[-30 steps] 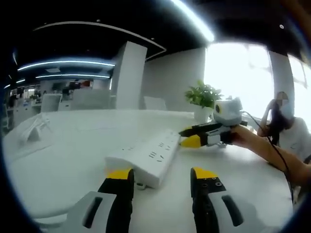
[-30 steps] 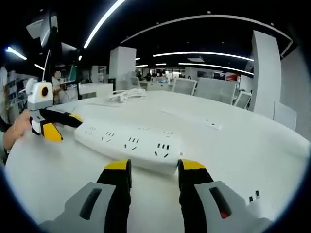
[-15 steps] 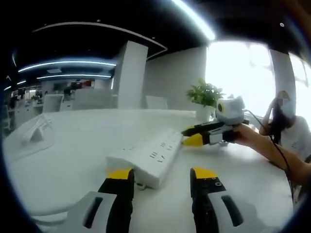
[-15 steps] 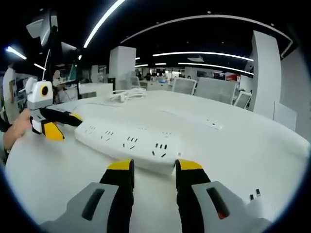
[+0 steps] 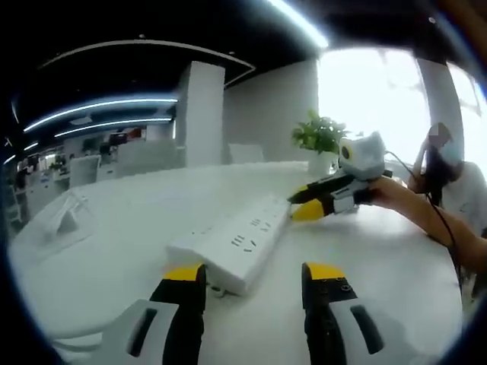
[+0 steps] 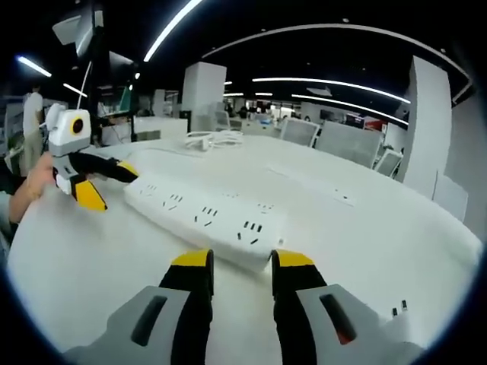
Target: Straighten the power strip on the desk, plug the charger into it
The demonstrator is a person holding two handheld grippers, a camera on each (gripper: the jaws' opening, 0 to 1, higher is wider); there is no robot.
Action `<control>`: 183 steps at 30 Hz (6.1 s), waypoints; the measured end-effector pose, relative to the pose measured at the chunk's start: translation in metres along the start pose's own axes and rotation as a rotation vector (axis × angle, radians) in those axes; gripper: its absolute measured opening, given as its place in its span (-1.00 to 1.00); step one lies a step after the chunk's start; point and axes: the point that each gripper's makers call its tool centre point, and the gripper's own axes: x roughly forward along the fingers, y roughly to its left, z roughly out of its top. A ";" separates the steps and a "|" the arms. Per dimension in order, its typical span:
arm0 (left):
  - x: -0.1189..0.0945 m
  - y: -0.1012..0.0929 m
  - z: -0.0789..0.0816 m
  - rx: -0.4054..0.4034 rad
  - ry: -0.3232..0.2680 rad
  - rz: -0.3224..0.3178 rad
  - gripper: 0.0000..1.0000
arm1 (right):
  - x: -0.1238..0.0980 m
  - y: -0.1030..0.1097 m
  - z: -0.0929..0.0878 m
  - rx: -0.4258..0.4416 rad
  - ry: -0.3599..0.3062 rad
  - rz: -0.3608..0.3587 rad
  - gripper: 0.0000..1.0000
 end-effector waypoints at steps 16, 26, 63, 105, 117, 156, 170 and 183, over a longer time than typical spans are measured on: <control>-0.016 0.009 -0.008 0.016 0.028 0.024 -0.03 | 0.000 0.020 0.002 -0.049 0.022 0.061 -0.53; -0.023 0.017 -0.010 0.031 0.029 0.019 -0.06 | -0.003 0.030 0.002 -0.066 0.029 0.089 -0.61; -0.040 0.032 0.010 -0.018 -0.058 0.050 -0.10 | -0.016 0.022 0.016 -0.049 -0.018 0.052 -0.61; -0.070 -0.008 0.023 0.102 -0.276 0.105 -0.02 | -0.117 -0.117 -0.029 0.185 0.026 -0.566 -0.55; -0.077 -0.011 0.016 0.136 -0.308 0.113 -0.02 | -0.112 -0.119 -0.044 0.198 0.078 -0.551 -0.47; -0.084 -0.005 0.006 0.074 -0.318 0.122 -0.03 | -0.107 -0.116 -0.069 0.279 0.125 -0.532 -0.37; -0.082 -0.006 0.003 0.085 -0.303 0.125 -0.03 | -0.106 -0.121 -0.072 0.291 0.115 -0.537 -0.43; -0.081 -0.004 0.002 0.088 -0.296 0.129 -0.03 | -0.106 -0.121 -0.069 0.262 0.110 -0.536 -0.49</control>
